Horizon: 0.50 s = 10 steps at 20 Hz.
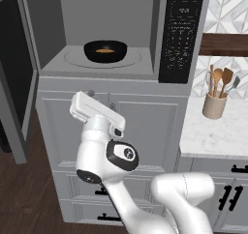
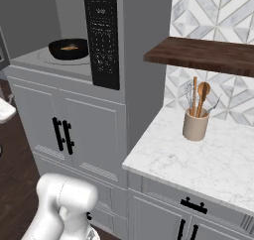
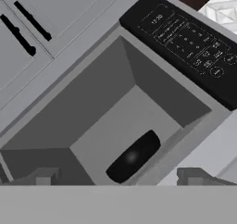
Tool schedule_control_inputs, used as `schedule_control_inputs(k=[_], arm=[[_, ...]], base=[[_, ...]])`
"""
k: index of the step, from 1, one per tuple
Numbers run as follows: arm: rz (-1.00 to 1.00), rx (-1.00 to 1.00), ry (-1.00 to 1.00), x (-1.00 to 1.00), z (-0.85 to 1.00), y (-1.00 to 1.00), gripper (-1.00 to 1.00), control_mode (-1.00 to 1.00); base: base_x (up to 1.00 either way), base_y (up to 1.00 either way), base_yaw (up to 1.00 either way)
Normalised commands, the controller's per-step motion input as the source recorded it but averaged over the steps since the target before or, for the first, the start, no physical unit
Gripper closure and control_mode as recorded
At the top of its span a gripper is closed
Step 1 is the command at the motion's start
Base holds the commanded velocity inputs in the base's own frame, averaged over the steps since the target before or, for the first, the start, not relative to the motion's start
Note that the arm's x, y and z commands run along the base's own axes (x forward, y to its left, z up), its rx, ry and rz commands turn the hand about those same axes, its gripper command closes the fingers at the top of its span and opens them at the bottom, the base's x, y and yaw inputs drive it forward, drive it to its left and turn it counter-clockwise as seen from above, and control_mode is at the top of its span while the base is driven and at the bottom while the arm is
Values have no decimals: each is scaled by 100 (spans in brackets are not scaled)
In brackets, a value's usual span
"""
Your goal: Open the microwave, place the bowl with waffle inside the microwave, then close the microwave door and turn it on.
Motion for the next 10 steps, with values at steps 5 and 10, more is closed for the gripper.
schedule_control_inputs(k=[5, 10], arm=[[-17, -9, 8, -1, -57, -1, -100, -100], [-21, -12, 17, 0, -48, 17, -100, -100]], base=[[0, 0, 0], [0, 0, 0]])
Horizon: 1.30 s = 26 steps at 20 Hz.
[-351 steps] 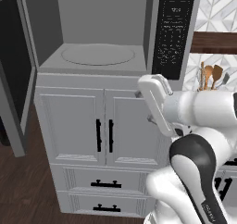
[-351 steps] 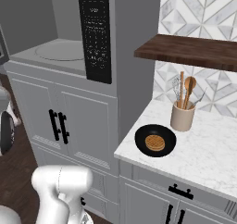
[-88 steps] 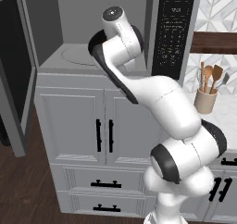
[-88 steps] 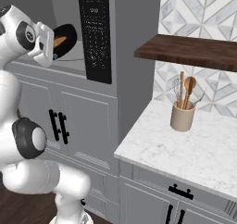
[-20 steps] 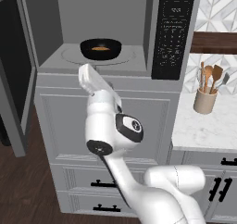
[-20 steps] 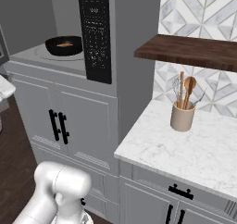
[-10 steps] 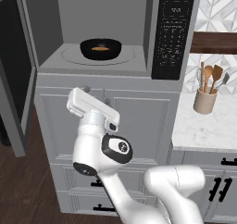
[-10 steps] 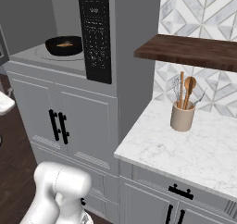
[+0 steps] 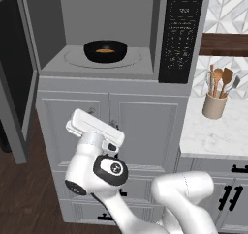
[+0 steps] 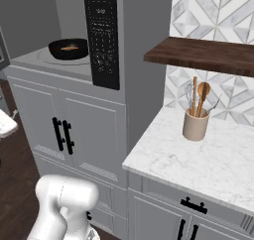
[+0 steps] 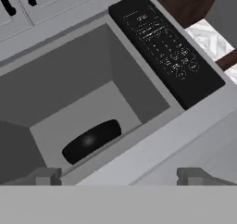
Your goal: Open the microwave, place the bowl with waffle inside the microwave, then close the microwave door and turn it on.
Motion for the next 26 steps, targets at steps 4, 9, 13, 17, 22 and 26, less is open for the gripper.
schedule_control_inputs(k=[4, 9, 13, 17, 22, 26], arm=[[-15, -22, 17, 0, -42, 59, -100, -100], [-10, -27, 8, 0, -41, 71, -100, -100], [-1, -25, -4, 0, -39, 68, -100, -100], [0, -22, -11, 0, -38, 64, 100, -100], [0, -17, -11, 0, -24, 55, 100, -100], [0, -6, -20, -12, 0, 43, 100, -100]], base=[[0, 0, 0], [0, 0, 0], [0, 0, 0], [0, 0, 0], [0, 0, 0], [0, 0, 0]])
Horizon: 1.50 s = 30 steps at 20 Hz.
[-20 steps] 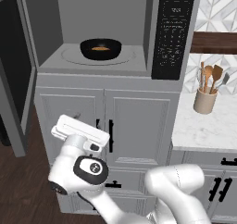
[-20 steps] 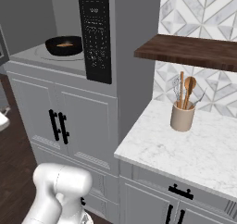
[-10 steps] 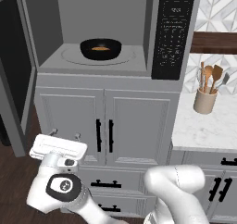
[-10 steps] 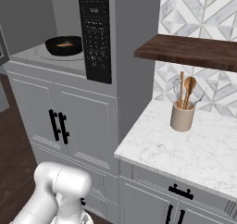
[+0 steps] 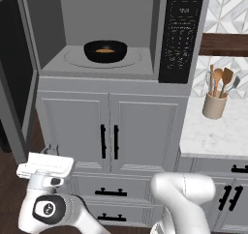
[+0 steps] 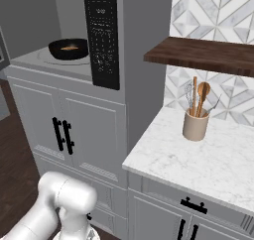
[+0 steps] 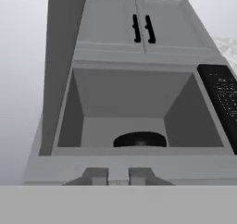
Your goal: Open the microwave, place the bowl with waffle inside the microwave, then close the microwave door and turn it on.
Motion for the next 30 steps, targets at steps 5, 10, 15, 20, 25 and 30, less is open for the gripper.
schedule_control_inputs(k=[5, 10, 15, 20, 25, 30], arm=[[0, -3, -20, -6, 0, 40, 100, -100], [2, -5, -21, 0, 0, 39, 100, -100], [2, -6, -22, 0, 0, 45, 100, -100], [0, -7, -15, 0, 0, 50, 100, -100], [0, -3, -12, 0, 6, 46, 100, -100], [0, 3, -17, 0, 45, 16, 100, -100]], base=[[0, 0, 0], [0, 0, 0], [0, 0, 0], [0, 0, 0], [0, 0, 0], [0, 0, 0]])
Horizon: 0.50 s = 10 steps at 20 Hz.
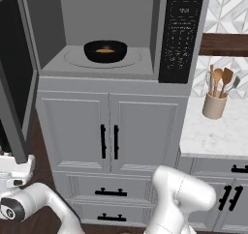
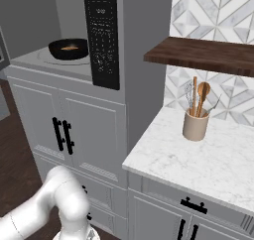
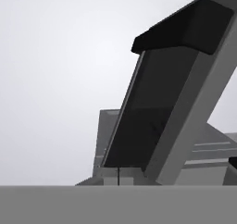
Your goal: Open the microwave, place the bowl with waffle inside the microwave, then close the microwave door and turn it on.
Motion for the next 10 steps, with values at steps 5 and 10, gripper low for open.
schedule_control_inputs(k=[5, 10], arm=[[0, 7, -13, 0, 51, 0, 100, -100], [0, 8, -14, 0, 51, 0, 100, -100]], base=[[0, 0, 0], [0, 0, 0]])
